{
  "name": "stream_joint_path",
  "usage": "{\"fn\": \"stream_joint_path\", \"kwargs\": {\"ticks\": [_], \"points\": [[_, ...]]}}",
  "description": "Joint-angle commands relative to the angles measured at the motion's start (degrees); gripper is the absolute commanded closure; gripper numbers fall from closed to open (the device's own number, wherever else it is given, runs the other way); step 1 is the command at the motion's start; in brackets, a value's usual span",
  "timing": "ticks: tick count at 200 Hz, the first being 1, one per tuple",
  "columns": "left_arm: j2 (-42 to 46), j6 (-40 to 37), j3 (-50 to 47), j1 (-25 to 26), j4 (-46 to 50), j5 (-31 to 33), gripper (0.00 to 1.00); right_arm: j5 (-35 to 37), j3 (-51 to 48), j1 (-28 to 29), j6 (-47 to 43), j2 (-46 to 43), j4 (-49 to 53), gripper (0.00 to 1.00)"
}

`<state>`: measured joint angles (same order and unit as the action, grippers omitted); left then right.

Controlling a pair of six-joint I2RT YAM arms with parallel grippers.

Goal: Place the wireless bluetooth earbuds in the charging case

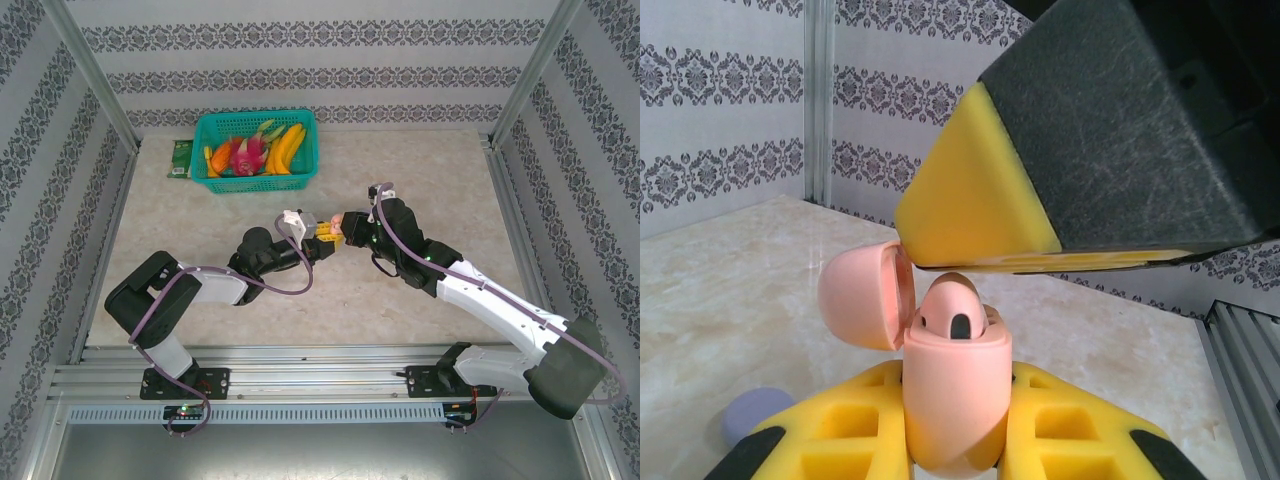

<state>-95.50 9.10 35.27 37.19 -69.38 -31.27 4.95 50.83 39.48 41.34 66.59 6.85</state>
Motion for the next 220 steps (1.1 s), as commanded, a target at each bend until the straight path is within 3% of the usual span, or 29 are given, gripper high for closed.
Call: {"fn": "stream_joint_path", "kwargs": {"ticks": [1, 40, 70, 142, 183, 220], "points": [[0.9, 0.3, 1.5, 1.0, -3.2, -0.6, 1.0, 0.8, 0.1, -0.5, 0.4, -2.1, -0.6, 0.79], [0.5, -0.3, 0.8, 1.0, -3.0, -0.3, 1.0, 1.6, 1.1, -1.3, -0.1, -4.8, 0.8, 0.7], [0.5, -0.8, 0.4, 1.0, -2.3, -0.8, 1.0, -1.4, 3.0, -5.6, -0.1, -4.2, 2.7, 0.68], [1.5, -1.8, 0.8, 1.0, 0.7, -3.3, 1.0, -18.9, 20.5, -14.6, -5.8, 13.7, 13.3, 0.7], [2.2, -1.8, 1.1, 1.0, 1.4, -3.2, 1.0, -24.8, 27.6, -15.1, -8.6, 22.9, 17.9, 0.75], [2.1, -1.6, 1.6, 1.0, 1.3, -1.8, 1.0, -26.8, 27.2, -13.0, -9.3, 24.9, 18.5, 0.78]]}}
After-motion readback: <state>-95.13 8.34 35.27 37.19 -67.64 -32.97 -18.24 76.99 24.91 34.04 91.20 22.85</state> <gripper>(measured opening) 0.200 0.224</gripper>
